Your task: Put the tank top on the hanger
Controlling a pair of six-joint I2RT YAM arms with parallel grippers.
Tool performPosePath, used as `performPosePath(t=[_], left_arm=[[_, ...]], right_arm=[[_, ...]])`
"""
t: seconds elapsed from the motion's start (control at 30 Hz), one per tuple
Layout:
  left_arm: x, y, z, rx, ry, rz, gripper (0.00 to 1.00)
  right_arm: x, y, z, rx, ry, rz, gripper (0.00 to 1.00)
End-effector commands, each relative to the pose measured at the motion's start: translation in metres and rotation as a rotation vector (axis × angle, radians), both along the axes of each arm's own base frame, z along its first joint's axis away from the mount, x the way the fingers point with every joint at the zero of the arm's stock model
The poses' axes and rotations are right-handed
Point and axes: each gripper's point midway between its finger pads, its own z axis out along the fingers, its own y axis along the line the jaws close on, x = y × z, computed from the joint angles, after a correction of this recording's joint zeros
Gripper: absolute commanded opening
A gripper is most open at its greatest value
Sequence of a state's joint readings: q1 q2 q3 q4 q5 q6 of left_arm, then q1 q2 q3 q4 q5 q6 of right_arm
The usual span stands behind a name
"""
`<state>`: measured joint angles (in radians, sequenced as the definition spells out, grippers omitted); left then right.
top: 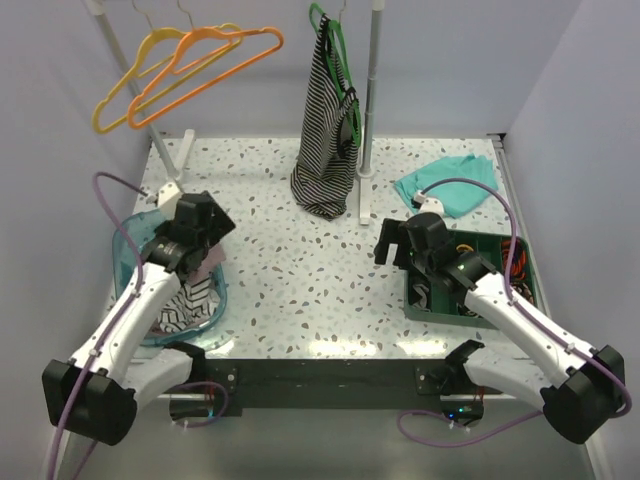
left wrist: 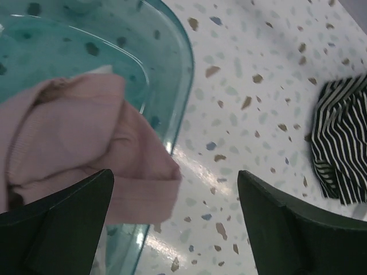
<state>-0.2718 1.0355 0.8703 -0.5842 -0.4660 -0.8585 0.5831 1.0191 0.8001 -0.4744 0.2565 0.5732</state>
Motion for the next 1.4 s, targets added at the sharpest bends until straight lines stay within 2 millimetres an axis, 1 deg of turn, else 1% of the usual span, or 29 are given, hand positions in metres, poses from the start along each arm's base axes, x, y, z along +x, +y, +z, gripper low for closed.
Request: performPosePath(t=[0.0,0.03,0.13,0.2,0.27,0.3,0.37,0.4,0.47,0.6,0.67,0.73,0.8,0.87,0.9,0.97,1.0,1.03,1.1,1.13,1.17,1.2,1.23,1.3,1.33,1.37], left_arm=[[-0.008,0.054,-0.009,0.028,0.037,0.208,0.94],[-0.01,0.067,-0.01,0.044,0.04,0.255,0.93],[-0.02,0.086,-0.013,0.066,0.056,0.349,0.91],[-0.029,0.09,-0.016,0.071,0.084,0.377,0.89],[-0.037,0.096,-0.015,0.079,0.09,0.426,0.88],[-0.045,0.1,-0.017,0.103,0.11,0.447,0.87],[-0.056,0.105,-0.018,0.11,0.1,0.488,0.87],[-0.058,0.108,-0.016,0.12,0.085,0.496,0.87],[-0.062,0.109,-0.021,0.113,0.07,0.501,0.87],[-0.061,0.107,-0.032,0.096,0.088,0.511,0.89],[-0.064,0.109,-0.036,0.095,0.102,0.542,0.94],[-0.066,0.111,-0.036,0.107,0.115,0.553,0.96],[-0.067,0.113,-0.037,0.114,0.122,0.567,0.96],[-0.069,0.113,-0.045,0.108,0.131,0.579,0.95],[-0.067,0.112,-0.048,0.1,0.124,0.582,0.93],[-0.067,0.11,-0.063,0.083,0.153,0.581,0.83],[-0.063,0.107,-0.065,0.059,0.15,0.572,0.77],[-0.059,0.105,-0.064,0.058,0.151,0.552,0.61],[-0.049,0.102,-0.059,0.044,0.126,0.52,0.39],[-0.043,0.1,-0.05,0.046,0.114,0.489,0.17],[-0.039,0.1,-0.042,0.049,0.096,0.473,0.07],[-0.036,0.1,-0.034,0.068,0.09,0.439,0.0],[-0.029,0.1,-0.014,0.069,0.048,0.425,0.0],[-0.025,0.1,0.012,0.1,0.018,0.381,0.0],[-0.019,0.099,0.044,0.096,-0.061,0.358,0.0],[-0.013,0.098,0.065,0.102,-0.12,0.332,0.0]], right_arm=[[0.006,0.021,0.007,0.057,-0.028,0.087,0.98],[0.006,0.022,0.005,0.052,-0.023,0.094,0.98],[0.006,0.023,0.006,0.051,-0.021,0.104,0.98],[0.005,0.023,0.006,0.059,-0.029,0.106,0.98],[0.004,0.022,0.004,0.063,-0.03,0.102,0.98],[0.004,0.023,0.003,0.065,-0.029,0.102,0.98],[0.003,0.023,0.0,0.065,-0.019,0.106,0.98],[0.003,0.023,-0.002,0.06,-0.014,0.107,0.98],[0.002,0.023,-0.004,0.058,-0.01,0.109,0.98],[0.002,0.024,-0.004,0.055,-0.004,0.114,0.98],[0.002,0.024,-0.003,0.059,-0.007,0.114,0.98],[0.001,0.024,-0.001,0.069,-0.013,0.111,0.98],[0.0,0.024,-0.003,0.075,-0.012,0.111,0.98],[-0.001,0.025,-0.007,0.079,-0.002,0.112,0.98],[-0.002,0.026,-0.009,0.08,0.003,0.117,0.98],[-0.003,0.027,-0.011,0.085,0.012,0.122,0.98],[-0.003,0.028,-0.01,0.086,0.012,0.123,0.98],[-0.003,0.028,-0.009,0.087,0.009,0.126,0.98],[-0.003,0.027,-0.008,0.084,0.004,0.124,0.98],[-0.003,0.027,-0.006,0.082,-0.003,0.128,0.98],[-0.002,0.026,-0.005,0.081,-0.004,0.125,0.98],[-0.002,0.026,-0.005,0.078,-0.007,0.127,0.98],[0.0,0.027,-0.001,0.08,-0.013,0.126,0.98],[0.001,0.027,0.003,0.076,-0.016,0.13,0.98],[0.003,0.028,0.008,0.079,-0.024,0.132,0.98],[0.004,0.028,0.01,0.076,-0.028,0.129,0.98]])
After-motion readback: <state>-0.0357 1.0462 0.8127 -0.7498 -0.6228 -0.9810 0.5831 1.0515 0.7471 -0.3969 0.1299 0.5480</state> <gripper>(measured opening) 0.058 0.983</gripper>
